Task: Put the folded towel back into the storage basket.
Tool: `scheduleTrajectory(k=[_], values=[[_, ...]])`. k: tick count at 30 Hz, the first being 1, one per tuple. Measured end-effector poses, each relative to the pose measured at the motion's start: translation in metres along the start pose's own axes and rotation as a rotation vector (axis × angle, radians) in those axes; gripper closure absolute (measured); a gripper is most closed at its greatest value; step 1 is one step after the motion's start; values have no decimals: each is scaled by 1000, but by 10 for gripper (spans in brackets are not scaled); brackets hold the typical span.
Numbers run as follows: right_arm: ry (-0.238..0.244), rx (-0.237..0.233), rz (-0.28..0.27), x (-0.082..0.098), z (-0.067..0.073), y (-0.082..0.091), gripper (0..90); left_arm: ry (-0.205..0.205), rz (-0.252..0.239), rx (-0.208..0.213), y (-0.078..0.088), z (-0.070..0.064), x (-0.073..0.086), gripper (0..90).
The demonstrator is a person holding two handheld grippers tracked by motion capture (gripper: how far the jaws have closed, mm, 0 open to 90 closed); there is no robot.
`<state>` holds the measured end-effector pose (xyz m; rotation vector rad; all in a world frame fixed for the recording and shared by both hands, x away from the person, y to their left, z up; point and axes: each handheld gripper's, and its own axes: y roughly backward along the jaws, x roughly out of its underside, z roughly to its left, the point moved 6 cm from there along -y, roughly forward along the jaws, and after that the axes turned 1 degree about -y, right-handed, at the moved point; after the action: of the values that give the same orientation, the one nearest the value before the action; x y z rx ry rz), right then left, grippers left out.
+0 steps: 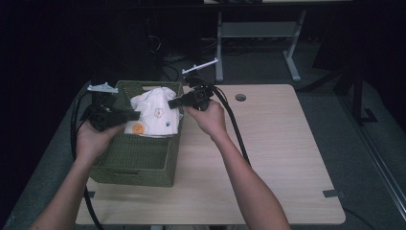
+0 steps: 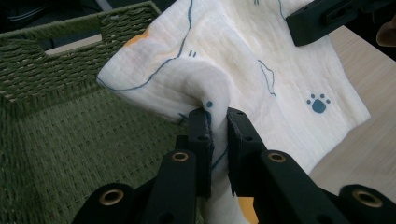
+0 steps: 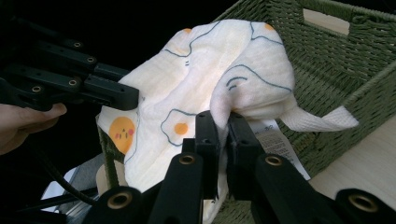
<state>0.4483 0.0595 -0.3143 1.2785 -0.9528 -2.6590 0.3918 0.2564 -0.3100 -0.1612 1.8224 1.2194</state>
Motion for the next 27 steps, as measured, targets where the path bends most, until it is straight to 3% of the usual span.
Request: scheduleTrajectory(k=[27], values=[[-10,-21,21,1,5,-31,845,41,15,-28,5,21,21,819]])
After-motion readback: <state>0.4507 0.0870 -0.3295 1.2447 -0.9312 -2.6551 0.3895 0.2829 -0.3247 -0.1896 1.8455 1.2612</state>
